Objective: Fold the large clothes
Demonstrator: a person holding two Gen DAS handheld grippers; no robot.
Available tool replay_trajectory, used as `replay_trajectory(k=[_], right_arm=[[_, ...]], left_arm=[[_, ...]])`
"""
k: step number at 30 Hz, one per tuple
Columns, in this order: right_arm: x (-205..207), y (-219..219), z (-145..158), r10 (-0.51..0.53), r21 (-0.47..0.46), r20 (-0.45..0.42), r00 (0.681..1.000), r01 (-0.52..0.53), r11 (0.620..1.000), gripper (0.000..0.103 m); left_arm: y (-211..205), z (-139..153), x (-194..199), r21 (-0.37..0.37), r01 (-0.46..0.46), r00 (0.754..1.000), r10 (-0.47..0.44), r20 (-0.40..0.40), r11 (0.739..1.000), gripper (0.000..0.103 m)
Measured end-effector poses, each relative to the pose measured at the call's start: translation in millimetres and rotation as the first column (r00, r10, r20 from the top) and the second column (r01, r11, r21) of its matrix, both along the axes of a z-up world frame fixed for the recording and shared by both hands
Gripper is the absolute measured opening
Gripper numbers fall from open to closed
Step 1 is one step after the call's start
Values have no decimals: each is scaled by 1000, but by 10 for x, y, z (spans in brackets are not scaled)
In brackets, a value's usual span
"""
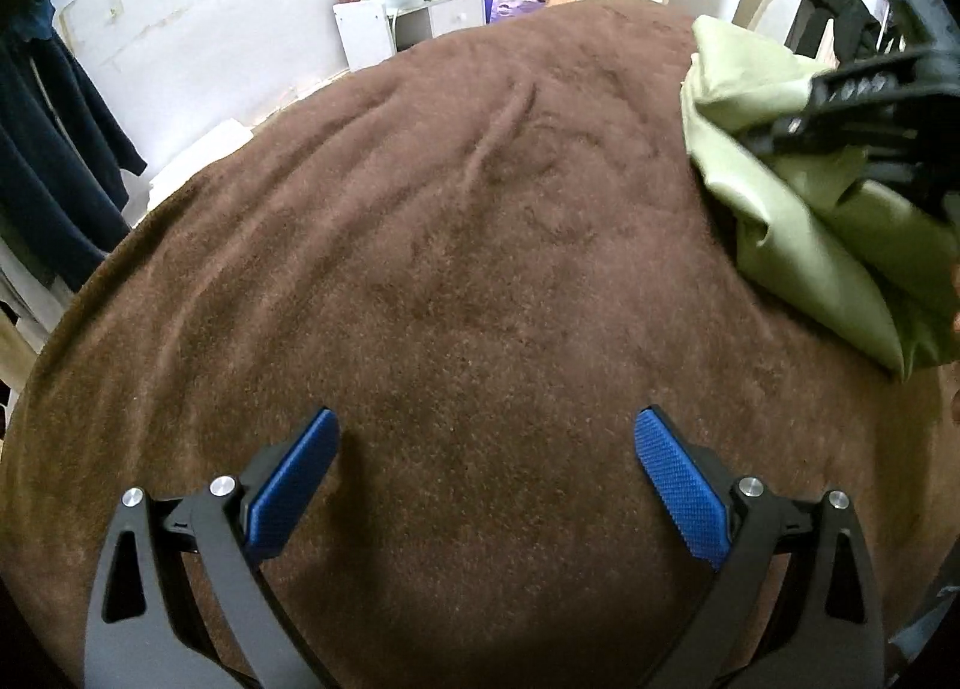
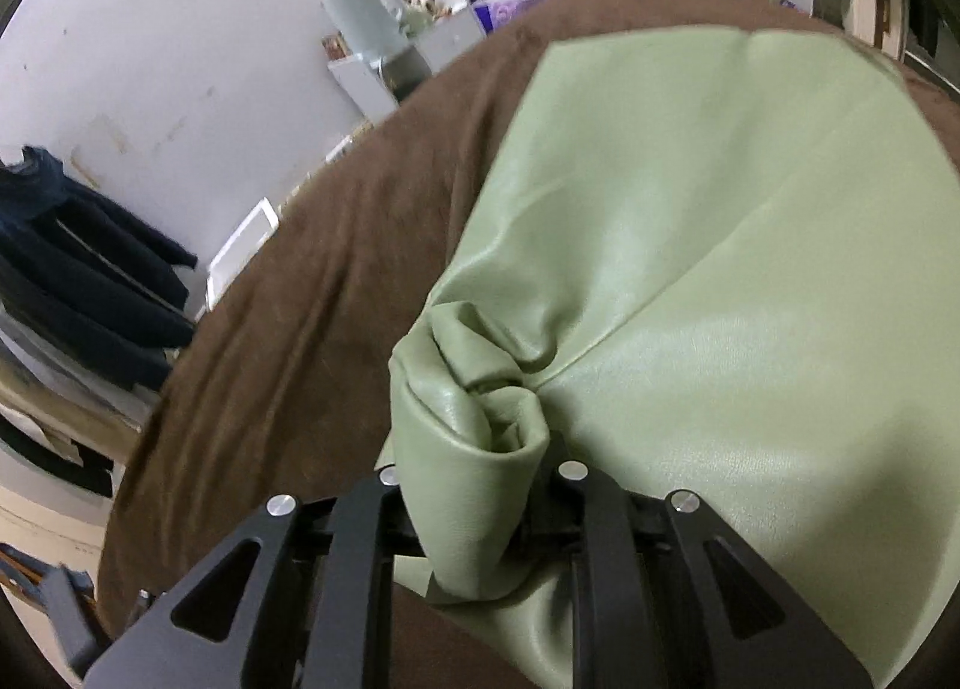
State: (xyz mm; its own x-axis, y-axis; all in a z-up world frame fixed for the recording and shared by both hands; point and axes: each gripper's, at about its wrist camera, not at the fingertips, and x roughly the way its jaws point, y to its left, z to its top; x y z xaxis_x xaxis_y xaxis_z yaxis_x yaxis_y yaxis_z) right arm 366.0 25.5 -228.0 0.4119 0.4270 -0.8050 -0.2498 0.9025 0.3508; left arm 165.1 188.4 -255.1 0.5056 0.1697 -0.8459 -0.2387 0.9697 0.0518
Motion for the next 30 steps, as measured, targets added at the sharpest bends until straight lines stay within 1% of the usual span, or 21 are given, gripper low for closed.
replay_trajectory(k=[3, 5, 8, 9, 11, 13, 14, 15, 17, 20, 22, 23, 25, 26, 27, 28, 29, 30], right_arm=[[4, 10, -83, 21, 1, -15, 1000, -21, 1000, 16], [2, -15, -61, 35, 8, -20, 999, -35, 999, 17], [32, -47, -40, 71, 30, -40, 997, -70, 997, 22], [34, -68, -35, 82, 41, -47, 996, -80, 996, 25], [37, -129, -6, 103, 73, -64, 993, -98, 992, 34], [0, -202, 54, 133, 148, -62, 989, -122, 981, 67], [-30, -212, 81, 142, 171, -56, 988, -130, 977, 72], [-66, -230, 127, 144, 174, -42, 989, -135, 976, 73], [-176, -318, 249, 146, 171, -5, 989, -143, 975, 74], [-383, -564, 454, 136, 187, 42, 990, -142, 972, 77], [-518, -742, 581, 120, 162, 80, 989, -132, 978, 80], [-593, -854, 644, 106, 137, 99, 989, -119, 983, 80], [-688, -1040, 726, 81, 90, 122, 989, -93, 992, 81], [-742, -1169, 748, 68, 62, 129, 989, -76, 995, 81], [-782, -1263, 765, 53, 40, 135, 989, -59, 997, 81], [-838, -1443, 771, 26, 29, 140, 990, -31, 999, 81], [-859, -1521, 768, 15, 33, 139, 990, -20, 999, 81], [-876, -1590, 758, 5, 36, 136, 991, -10, 999, 81]], left_arm=[[-35, -16, -8, -3, -16, 1000, 16, -2, 1000, 97], [-69, -29, -19, -5, -24, 1000, 24, -4, 1000, 97], [-130, -16, -30, -3, -24, 1000, 24, -4, 1000, 97], [-130, -11, -29, -1, -23, 1000, 23, -4, 1000, 97], [-139, 3, -38, 0, -24, 1000, 24, -4, 1000, 97], [-139, 34, -26, 1, -24, 1000, 24, 0, 1000, 97], [-112, 43, -8, 3, -23, 1000, 23, 3, 1000, 97], [-109, 63, 3, 9, -22, 1000, 22, 7, 1000, 97], [-107, 117, 20, 16, -19, 1000, 19, 19, 1000, 97], [-123, 246, 70, 7, -7, 999, 6, 45, 1000, 97], [-162, 345, 113, -14, 22, 997, -21, 72, 1000, 97], [-203, 414, 148, -36, 51, 995, -47, 91, 998, 97], [-307, 527, 224, -68, 112, 987, -103, 124, 991, 96], [-388, 607, 276, -79, 154, 979, -141, 149, 985, 95], [-461, 680, 326, -82, 188, 970, -171, 174, 979, 91], [-522, 736, 370, -79, 213, 961, -194, 196, 974, 88], [-605, 813, 432, -61, 241, 948, -222, 226, 969, 86], [-660, 853, 487, -45, 255, 942, -238, 238, 966, 84]])
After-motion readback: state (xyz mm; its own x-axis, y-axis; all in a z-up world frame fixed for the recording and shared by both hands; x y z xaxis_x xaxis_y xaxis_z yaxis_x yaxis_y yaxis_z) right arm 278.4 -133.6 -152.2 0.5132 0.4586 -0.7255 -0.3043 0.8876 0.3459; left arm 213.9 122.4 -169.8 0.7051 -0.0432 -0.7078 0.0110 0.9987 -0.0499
